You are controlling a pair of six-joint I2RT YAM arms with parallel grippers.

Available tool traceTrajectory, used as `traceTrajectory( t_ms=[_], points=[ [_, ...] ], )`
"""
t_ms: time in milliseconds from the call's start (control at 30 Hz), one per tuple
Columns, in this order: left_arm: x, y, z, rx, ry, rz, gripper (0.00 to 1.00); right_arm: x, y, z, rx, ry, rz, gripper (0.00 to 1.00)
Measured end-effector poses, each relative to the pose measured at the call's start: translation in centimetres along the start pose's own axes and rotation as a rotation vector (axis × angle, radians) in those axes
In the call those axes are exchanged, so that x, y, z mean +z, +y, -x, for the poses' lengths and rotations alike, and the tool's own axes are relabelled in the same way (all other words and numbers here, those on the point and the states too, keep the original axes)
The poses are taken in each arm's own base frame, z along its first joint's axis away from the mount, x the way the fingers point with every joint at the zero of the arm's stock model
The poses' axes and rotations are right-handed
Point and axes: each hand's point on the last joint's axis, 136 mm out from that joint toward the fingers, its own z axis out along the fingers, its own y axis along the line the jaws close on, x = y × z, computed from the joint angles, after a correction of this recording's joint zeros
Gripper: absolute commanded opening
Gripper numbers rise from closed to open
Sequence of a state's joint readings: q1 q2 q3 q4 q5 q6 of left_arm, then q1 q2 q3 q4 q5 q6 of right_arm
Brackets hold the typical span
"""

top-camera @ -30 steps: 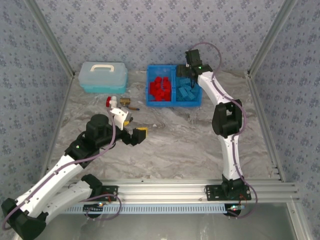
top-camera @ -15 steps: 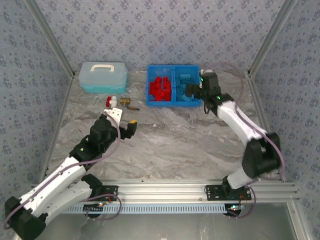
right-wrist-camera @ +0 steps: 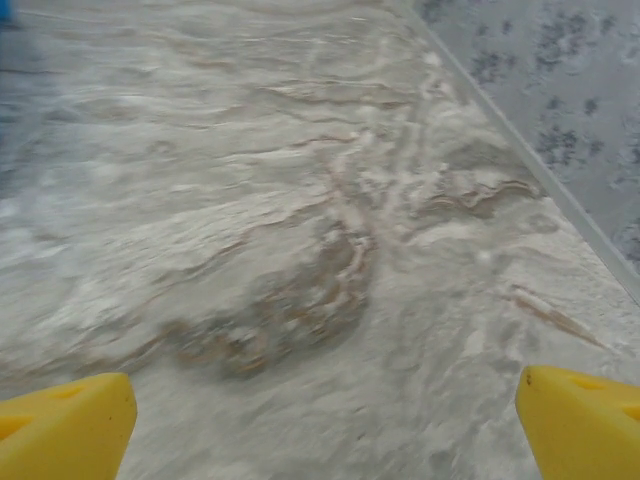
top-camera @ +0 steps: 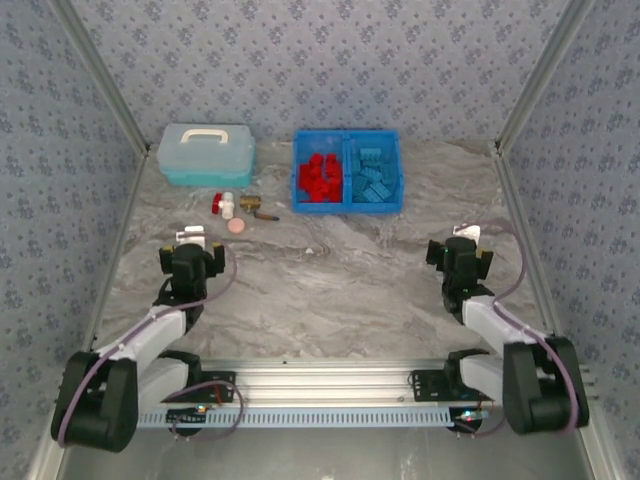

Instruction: Sort the legos into containers by color

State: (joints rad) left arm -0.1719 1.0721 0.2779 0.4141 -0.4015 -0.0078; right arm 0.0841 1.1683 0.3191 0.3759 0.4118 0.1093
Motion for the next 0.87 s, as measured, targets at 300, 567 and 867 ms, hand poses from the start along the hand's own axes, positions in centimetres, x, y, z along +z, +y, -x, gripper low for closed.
traceTrajectory(
  t_ms=[300,567,867],
  points=[
    [6.1,-0.4,-1.4,-0.062,0.031,-0.071,1.00,5.4,1.8,-1.2,-0.018,-0.008,0.126,1.00],
    [7.4,-0.4,-1.0,-0.099,0.022,-0.102,0.99,5.2,3.7,0.9,-0.028,-0.069,0.232,1.00],
    [7.3,-0.6,-0.6,-0.102,0.008,-0.118,0.99,5.0,4.3,1.1,-0.035,-0.072,0.271,1.00]
  ],
)
